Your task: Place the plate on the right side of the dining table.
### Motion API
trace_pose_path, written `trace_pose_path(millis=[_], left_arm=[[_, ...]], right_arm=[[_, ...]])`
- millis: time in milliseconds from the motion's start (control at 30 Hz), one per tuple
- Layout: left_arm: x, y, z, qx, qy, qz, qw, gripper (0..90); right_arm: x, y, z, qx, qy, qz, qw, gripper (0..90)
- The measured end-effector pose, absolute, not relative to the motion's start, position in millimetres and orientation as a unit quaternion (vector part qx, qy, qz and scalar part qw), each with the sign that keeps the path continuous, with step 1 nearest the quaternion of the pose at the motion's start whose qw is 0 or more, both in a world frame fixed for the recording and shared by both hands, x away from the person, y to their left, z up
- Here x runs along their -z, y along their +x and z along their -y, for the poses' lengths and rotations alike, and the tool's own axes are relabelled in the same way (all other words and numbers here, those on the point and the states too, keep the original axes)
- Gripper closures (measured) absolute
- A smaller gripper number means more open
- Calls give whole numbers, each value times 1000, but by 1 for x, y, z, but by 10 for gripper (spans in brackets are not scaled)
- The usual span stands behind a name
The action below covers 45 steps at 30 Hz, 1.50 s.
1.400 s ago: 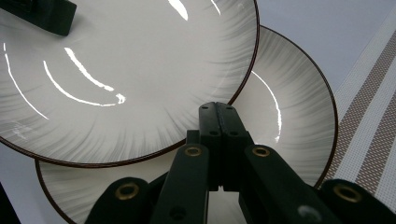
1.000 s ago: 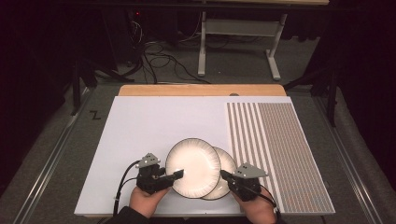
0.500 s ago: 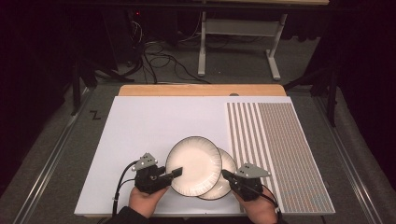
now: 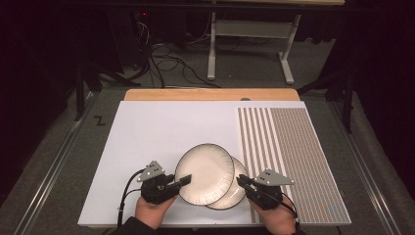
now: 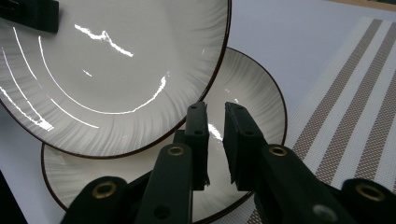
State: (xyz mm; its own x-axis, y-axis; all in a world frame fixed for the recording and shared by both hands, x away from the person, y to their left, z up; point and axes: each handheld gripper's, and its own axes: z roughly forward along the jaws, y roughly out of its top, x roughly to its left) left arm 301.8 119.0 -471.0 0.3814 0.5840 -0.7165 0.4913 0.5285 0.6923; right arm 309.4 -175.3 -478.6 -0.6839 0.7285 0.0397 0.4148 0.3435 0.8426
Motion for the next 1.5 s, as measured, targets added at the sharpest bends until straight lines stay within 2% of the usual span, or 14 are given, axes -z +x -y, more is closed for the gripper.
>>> trace_pose_path(millis=[133, 433, 833, 1167, 1200, 1500], left_arm=[[471, 302, -119, -37, 484, -553, 677, 714], [471, 300, -118, -47, 485, -549, 679, 715], [470, 299, -118, -49, 486, -547, 680, 716], [470, 298, -117, -57, 491, -538, 683, 715], [470, 297, -117, -58, 492, -537, 683, 716], [470, 297, -116, -61, 494, -533, 684, 716]], right_arm=[[475, 309, 180, -454, 361, -795, 178, 752], [460, 301, 199, -475, 358, -782, 184, 493], [452, 290, 222, -502, 358, -757, 218, 225], [452, 285, 224, -495, 361, -762, 211, 47], [451, 285, 224, -495, 363, -759, 217, 4], [452, 283, 226, -495, 367, -756, 221, 3]])
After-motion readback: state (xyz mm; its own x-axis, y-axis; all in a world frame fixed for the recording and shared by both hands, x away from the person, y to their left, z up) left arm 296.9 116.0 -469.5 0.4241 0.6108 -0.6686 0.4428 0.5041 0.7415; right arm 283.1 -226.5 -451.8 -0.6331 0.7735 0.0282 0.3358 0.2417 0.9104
